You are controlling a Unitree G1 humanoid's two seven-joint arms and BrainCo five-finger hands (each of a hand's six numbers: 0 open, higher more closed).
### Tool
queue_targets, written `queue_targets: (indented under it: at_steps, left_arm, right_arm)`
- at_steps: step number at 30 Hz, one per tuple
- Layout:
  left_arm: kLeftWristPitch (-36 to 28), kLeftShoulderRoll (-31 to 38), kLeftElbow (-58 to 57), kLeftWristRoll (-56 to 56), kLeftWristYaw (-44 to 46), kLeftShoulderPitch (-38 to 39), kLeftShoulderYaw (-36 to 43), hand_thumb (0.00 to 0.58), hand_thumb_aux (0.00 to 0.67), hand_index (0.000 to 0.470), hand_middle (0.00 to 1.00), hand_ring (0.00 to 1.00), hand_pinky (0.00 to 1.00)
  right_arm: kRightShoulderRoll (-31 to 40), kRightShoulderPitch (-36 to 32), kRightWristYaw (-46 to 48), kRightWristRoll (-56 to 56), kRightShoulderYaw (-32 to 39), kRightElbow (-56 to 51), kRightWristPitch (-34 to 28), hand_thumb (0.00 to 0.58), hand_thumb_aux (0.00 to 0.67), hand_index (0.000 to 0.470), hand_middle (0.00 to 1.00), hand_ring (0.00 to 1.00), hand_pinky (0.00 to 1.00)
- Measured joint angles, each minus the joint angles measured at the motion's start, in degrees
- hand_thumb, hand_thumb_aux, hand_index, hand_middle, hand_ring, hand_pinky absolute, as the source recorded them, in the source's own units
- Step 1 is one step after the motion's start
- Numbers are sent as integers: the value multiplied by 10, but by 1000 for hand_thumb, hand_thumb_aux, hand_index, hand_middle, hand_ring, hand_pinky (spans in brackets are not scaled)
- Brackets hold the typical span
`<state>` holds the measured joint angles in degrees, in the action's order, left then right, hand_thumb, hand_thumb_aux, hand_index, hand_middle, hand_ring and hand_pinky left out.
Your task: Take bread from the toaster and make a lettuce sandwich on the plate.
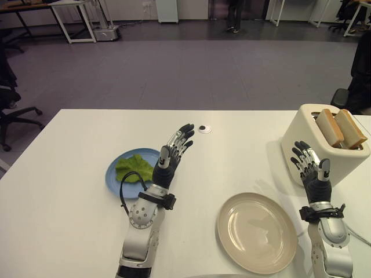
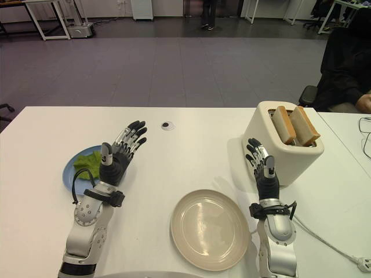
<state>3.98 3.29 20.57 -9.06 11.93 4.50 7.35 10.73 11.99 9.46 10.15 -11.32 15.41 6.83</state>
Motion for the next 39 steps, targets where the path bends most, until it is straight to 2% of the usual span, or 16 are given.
queue_targets:
  at_steps: [16,19,21,24,26,28,33,35,36,37,39]
  left_arm:
    - [0,10,2,3,2,15,-4,0,0,0,0,0,0]
    - [2,13,3,6,2,15,-8,0,0,0,0,0,0]
    - [2,13,3,6,2,16,-9,0,0,0,0,0,0]
    - [3,12,3,6,2,16,-11,0,0,0,0,0,0]
    - [3,12,5,6,2,16,-11,0,0,0,0,0,0]
    - [3,12,10,6,1,18,-11,0,0,0,0,0,0]
    - [3,11,15,7,-2,23,-11,0,0,0,0,0,0]
    - [2,11,18,7,-2,24,-11,0,0,0,0,0,0]
    - [2,11,18,7,-2,25,-11,0,0,0,0,0,0]
    - [2,11,19,7,-3,25,-11,0,0,0,0,0,0]
    - [1,11,20,7,-3,25,-11,0,0,0,0,0,0]
  right_arm:
    - [1,1,-1,-9,1,3,9,0,0,0,0,0,0]
    - [29,-12,-8,-41,-11,58,-2,0,0,0,0,0,0]
    - [76,-55,-18,-57,-52,130,-33,0,0,0,0,0,0]
    - [142,-91,-13,-71,-107,151,-73,0,0,0,0,0,0]
    - [211,-126,-17,-118,-148,116,-91,0,0,0,0,0,0]
    - [267,-141,-24,-180,-160,24,-95,0,0,0,0,0,0]
    - [343,-161,-70,-288,-121,-189,-44,0,0,0,0,0,0]
    - [354,-171,-91,-316,-96,-253,-25,0,0,0,0,0,0]
    - [357,-177,-101,-328,-83,-282,-16,100,60,42,0,0,0]
    - [359,-183,-110,-335,-70,-310,-7,234,152,107,0,0,0]
    - [361,-191,-128,-348,-51,-356,7,357,255,179,0,0,0]
